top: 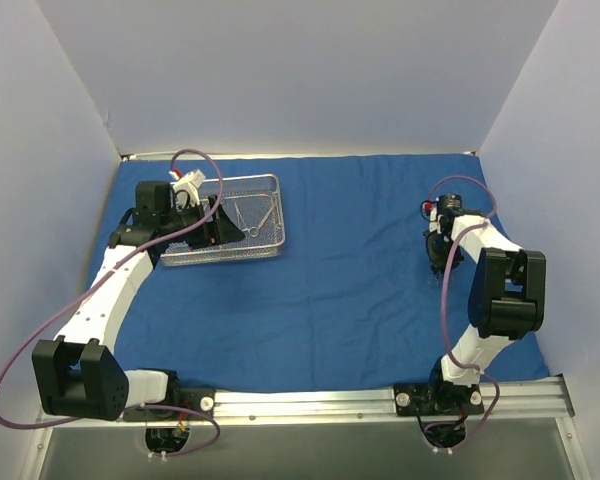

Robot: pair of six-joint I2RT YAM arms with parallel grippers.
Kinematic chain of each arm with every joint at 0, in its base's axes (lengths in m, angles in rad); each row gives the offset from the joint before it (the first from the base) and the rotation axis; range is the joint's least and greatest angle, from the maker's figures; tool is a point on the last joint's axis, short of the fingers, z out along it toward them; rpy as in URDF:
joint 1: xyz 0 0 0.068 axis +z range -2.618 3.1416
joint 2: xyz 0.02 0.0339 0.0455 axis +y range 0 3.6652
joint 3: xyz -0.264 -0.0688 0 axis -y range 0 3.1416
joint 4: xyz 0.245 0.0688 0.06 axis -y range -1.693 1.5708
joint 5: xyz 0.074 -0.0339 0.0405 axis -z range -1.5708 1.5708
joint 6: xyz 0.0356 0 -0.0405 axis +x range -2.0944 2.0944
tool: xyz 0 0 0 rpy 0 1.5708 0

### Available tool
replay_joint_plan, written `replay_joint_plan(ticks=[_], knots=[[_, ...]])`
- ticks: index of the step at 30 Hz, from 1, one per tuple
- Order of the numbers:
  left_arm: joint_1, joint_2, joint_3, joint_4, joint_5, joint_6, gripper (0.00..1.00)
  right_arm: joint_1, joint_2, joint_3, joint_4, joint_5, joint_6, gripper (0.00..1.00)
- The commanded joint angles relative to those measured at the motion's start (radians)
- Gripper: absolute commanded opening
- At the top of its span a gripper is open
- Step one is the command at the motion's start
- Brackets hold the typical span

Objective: Open and lay out the surgical kit
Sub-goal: Place the medical item in the surgical kit, then pick up the medical item from the container.

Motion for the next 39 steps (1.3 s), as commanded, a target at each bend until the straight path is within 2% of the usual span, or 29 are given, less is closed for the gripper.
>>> replay_joint_plan(ticks=[1,9,15,18,22,27,30,33,39], knots=[[0.010,0.004,0.057,-0.009,0.017,0.023,0.81,0.002,0.020,-0.008,-0.013,0.002,0.003,0.13],[0.016,0.027,0.066,-0.020,0.006,0.029,0.84,0.002,0.050,-0.008,-0.015,-0.001,0.021,0.26],[0.019,0.035,0.078,-0.025,-0.011,0.047,0.90,-0.001,-0.004,0.003,-0.030,0.021,0.061,0.51],[0.025,0.059,0.097,-0.043,-0.029,0.063,0.90,0.013,-0.098,0.060,-0.059,0.045,0.144,0.57],[0.030,0.148,0.167,-0.103,-0.092,0.081,0.88,0.108,-0.177,0.219,-0.177,0.103,0.292,0.57],[0.028,0.357,0.374,-0.227,-0.257,0.130,0.74,0.281,-0.211,0.373,-0.266,0.055,0.402,0.53],[0.025,0.477,0.521,-0.316,-0.372,0.118,0.68,0.366,-0.236,0.371,-0.250,-0.010,0.465,0.52],[0.010,0.587,0.664,-0.389,-0.495,0.090,0.68,0.432,-0.273,0.328,-0.191,-0.076,0.499,0.52],[-0.074,0.842,0.914,-0.497,-0.641,-0.008,0.70,0.458,-0.303,0.262,-0.165,-0.096,0.477,0.52]])
